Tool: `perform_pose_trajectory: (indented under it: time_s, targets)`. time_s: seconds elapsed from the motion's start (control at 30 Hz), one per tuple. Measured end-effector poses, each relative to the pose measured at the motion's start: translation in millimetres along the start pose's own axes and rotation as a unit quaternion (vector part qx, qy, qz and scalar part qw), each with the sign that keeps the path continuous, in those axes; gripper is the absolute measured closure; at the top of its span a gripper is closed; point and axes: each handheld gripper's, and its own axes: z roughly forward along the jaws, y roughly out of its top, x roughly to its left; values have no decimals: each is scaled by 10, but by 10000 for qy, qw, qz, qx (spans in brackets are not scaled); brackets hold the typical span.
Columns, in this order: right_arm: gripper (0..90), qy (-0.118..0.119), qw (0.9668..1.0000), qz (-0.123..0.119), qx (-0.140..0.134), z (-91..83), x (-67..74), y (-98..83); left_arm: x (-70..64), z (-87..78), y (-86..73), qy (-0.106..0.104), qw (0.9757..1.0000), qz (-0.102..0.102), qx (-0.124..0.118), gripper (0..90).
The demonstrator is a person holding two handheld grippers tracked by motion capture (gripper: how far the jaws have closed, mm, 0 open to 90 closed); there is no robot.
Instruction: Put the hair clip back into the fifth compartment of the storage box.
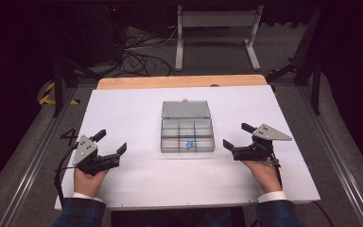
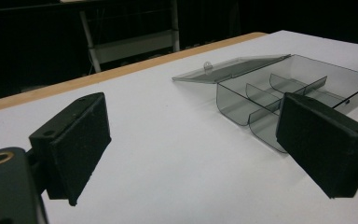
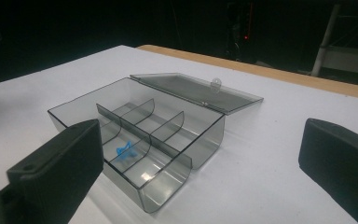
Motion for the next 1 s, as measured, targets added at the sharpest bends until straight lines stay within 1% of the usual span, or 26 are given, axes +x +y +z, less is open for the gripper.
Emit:
perform_pose_trajectory:
  time_s: [0.13,0.17,0.27,0.4,0.6,0.77,1.0]
  targets:
    - [5,-12,10000,9,-62,-37,-32,-12,-1,-4,0,-3,10000,-23,-18,105]
    - [5,-26,10000,15,-74,-45,-39,-13,3,-7,2,-11,10000,-1,-10,106]
    - [5,-65,10000,4,-67,-68,-61,-22,-2,-8,3,-15,10000,-18,-22,106]
    - [5,-129,9999,71,-45,-124,-103,-48,-1,-9,5,-14,10000,-8,-25,106]
    - [5,-232,9996,136,99,-175,-160,-81,-1,-11,3,-4,10000,-8,-14,106]
    - [3,-266,9994,150,136,-205,-194,-95,-4,-13,3,-15,10000,-43,-37,105]
    - [4,-327,9989,241,226,-277,-227,-142,2,-23,6,2,10000,-12,-37,106]
